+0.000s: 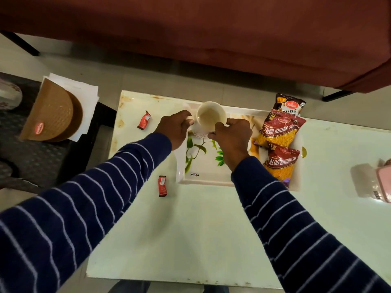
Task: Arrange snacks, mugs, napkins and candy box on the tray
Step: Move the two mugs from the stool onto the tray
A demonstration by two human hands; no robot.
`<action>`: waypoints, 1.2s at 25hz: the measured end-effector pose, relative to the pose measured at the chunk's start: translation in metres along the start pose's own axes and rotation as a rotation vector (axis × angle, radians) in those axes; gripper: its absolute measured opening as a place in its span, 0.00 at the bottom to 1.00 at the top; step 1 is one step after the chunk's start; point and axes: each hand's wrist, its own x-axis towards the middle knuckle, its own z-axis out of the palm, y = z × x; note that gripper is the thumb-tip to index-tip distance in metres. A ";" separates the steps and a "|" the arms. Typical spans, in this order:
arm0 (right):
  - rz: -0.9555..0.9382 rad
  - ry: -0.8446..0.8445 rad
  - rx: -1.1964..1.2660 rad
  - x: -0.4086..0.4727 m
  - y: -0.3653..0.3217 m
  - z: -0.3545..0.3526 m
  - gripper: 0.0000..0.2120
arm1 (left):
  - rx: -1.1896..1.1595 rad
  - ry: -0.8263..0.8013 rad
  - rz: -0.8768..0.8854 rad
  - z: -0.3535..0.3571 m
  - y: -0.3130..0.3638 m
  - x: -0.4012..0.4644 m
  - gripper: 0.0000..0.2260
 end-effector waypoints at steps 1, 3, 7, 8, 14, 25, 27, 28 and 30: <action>0.009 0.017 -0.003 0.000 0.000 0.002 0.10 | 0.011 -0.018 0.005 0.000 -0.001 0.004 0.12; 0.008 0.038 0.006 0.000 0.000 0.005 0.08 | 0.012 -0.028 0.012 0.003 -0.005 0.010 0.12; 0.001 0.095 0.001 -0.005 -0.004 0.014 0.07 | -0.002 0.022 0.018 0.003 -0.010 0.020 0.12; 0.004 0.101 -0.006 -0.006 -0.004 0.015 0.08 | -0.011 0.034 0.014 0.003 -0.010 0.023 0.12; -0.109 0.124 -0.038 -0.021 -0.003 0.005 0.12 | -0.222 0.252 -0.029 -0.014 -0.027 -0.002 0.13; -0.562 -0.270 -0.046 -0.123 -0.087 0.118 0.14 | -0.631 1.058 -0.685 -0.175 -0.196 -0.102 0.17; -0.618 -0.329 -0.066 -0.137 -0.108 0.146 0.13 | -0.716 1.060 -0.690 -0.197 -0.204 -0.090 0.19; -0.645 -0.341 -0.079 -0.142 -0.117 0.157 0.13 | -0.768 1.041 -0.684 -0.206 -0.204 -0.081 0.19; -0.694 -0.357 -0.109 -0.153 -0.136 0.183 0.13 | -0.857 0.990 -0.660 -0.221 -0.208 -0.067 0.16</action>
